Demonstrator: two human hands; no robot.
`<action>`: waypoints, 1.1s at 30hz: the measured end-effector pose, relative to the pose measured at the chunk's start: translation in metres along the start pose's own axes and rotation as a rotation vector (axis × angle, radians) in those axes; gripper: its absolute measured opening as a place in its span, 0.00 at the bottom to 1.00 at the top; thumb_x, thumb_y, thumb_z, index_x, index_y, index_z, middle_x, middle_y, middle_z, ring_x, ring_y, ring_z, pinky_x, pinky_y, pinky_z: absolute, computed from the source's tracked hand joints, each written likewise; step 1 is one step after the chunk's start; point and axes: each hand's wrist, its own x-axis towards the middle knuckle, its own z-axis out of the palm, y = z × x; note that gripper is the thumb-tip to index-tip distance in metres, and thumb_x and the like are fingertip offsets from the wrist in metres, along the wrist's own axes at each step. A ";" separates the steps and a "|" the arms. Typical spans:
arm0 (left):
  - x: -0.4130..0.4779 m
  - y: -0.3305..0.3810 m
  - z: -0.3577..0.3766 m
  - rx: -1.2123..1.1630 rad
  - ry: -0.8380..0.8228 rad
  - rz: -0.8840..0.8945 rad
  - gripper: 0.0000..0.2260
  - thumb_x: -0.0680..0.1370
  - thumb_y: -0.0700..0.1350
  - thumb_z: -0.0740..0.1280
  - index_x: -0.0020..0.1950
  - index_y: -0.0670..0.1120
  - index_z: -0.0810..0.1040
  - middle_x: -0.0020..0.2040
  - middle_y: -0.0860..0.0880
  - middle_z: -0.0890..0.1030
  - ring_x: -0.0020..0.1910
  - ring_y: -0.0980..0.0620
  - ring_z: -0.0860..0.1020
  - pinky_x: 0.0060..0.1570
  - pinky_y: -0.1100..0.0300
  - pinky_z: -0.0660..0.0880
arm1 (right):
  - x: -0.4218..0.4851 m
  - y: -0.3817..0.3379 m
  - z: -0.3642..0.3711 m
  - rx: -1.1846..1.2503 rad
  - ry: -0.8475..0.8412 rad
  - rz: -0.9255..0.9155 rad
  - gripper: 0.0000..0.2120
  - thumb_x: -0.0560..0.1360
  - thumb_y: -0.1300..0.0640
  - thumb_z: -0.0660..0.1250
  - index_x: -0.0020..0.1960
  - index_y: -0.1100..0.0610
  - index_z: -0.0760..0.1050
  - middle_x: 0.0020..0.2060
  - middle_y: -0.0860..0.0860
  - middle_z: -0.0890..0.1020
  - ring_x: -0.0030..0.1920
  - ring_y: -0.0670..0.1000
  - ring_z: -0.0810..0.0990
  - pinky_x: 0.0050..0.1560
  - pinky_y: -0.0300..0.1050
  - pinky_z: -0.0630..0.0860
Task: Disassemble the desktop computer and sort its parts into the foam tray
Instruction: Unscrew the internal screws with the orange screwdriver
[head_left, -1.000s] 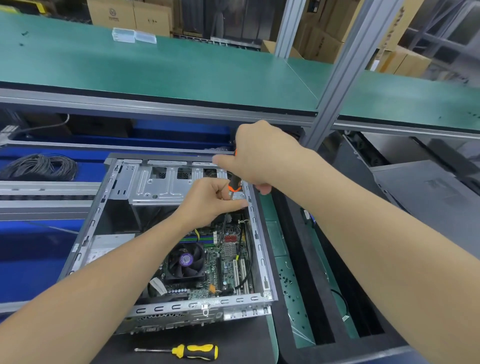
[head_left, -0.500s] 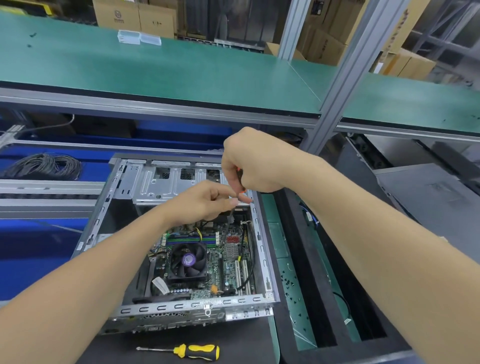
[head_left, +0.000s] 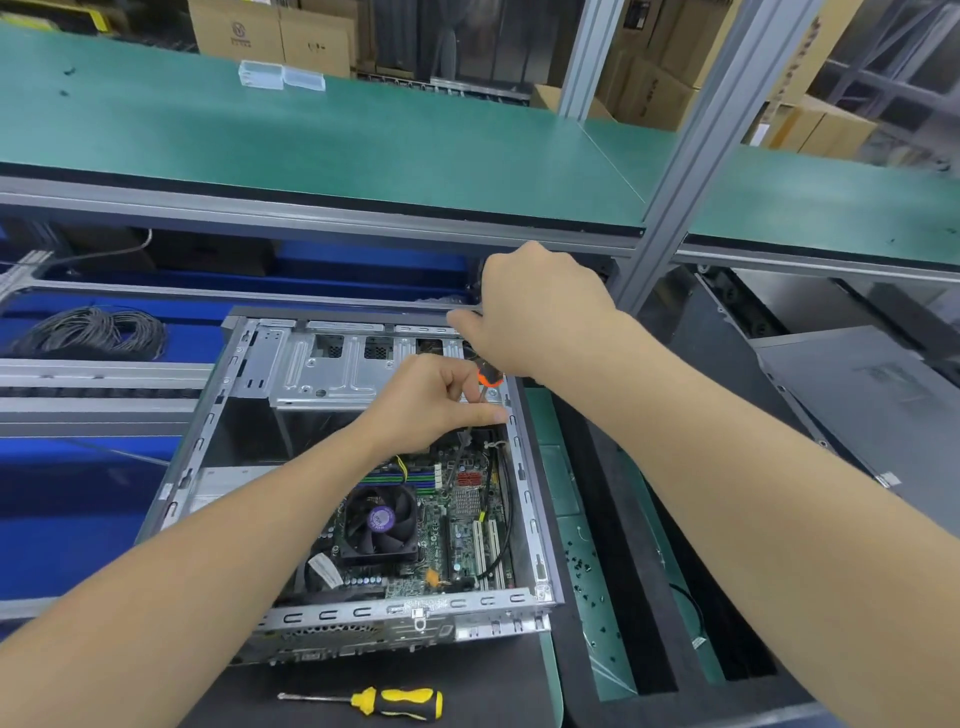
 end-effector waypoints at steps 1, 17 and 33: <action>0.001 -0.001 0.002 -0.010 0.006 -0.019 0.28 0.61 0.74 0.75 0.35 0.49 0.76 0.27 0.56 0.64 0.28 0.56 0.63 0.31 0.62 0.59 | 0.002 0.000 -0.002 0.004 -0.025 0.019 0.21 0.81 0.37 0.62 0.48 0.55 0.66 0.36 0.51 0.65 0.42 0.58 0.72 0.39 0.49 0.68; 0.004 -0.004 -0.027 -0.062 -0.399 0.006 0.13 0.80 0.61 0.67 0.60 0.58 0.84 0.31 0.41 0.67 0.31 0.47 0.65 0.39 0.57 0.63 | 0.013 0.013 -0.011 0.087 -0.210 -0.432 0.12 0.70 0.68 0.70 0.39 0.50 0.81 0.36 0.44 0.81 0.39 0.46 0.80 0.37 0.43 0.77; 0.000 0.002 -0.012 0.054 -0.072 -0.058 0.06 0.71 0.53 0.79 0.42 0.52 0.88 0.24 0.55 0.61 0.26 0.56 0.60 0.29 0.62 0.55 | 0.009 0.006 0.018 0.083 0.175 -0.107 0.21 0.79 0.36 0.63 0.43 0.54 0.70 0.33 0.50 0.66 0.39 0.58 0.72 0.37 0.47 0.66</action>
